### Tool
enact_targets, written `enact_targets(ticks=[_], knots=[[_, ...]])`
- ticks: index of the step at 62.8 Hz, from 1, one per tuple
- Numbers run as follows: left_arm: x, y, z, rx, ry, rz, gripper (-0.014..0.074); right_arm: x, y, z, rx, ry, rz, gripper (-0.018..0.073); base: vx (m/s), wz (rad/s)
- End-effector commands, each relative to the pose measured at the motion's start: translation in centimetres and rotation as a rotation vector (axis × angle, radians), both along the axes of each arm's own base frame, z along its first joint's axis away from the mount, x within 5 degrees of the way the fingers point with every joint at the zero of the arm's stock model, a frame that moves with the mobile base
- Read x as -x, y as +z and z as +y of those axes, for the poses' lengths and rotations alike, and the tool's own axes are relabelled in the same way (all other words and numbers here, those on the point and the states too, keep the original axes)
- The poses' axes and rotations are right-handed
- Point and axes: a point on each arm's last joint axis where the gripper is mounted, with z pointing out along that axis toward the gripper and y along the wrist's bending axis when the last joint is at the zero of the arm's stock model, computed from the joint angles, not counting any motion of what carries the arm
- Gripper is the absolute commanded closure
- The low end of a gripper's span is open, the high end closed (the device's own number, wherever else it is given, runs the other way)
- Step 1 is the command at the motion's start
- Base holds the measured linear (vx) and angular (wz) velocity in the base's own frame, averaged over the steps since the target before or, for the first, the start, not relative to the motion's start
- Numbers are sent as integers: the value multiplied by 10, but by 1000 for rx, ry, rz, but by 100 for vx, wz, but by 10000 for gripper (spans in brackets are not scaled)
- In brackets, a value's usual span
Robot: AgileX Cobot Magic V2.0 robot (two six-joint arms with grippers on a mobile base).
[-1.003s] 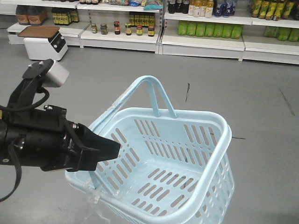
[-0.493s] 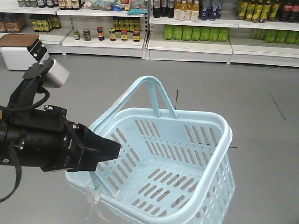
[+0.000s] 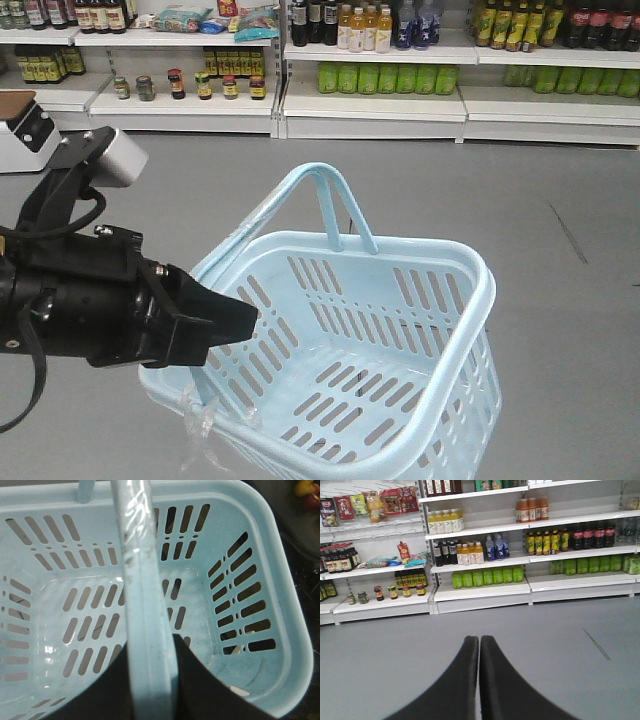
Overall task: Pick three apples into basket with both arms
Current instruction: 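Drive the base with the held basket toward another fruit table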
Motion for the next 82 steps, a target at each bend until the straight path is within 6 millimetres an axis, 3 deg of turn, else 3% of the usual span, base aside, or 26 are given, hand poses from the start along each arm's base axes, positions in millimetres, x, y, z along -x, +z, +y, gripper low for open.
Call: enact_targets(ticks=[1,82], knots=[[2,20,0,102,33,-50,603,0,3,0,22,-1,-75,564,20,-18],[2,20,0,102,33,-50,603,0,3,0,22,-1,-75,564,15,-34]])
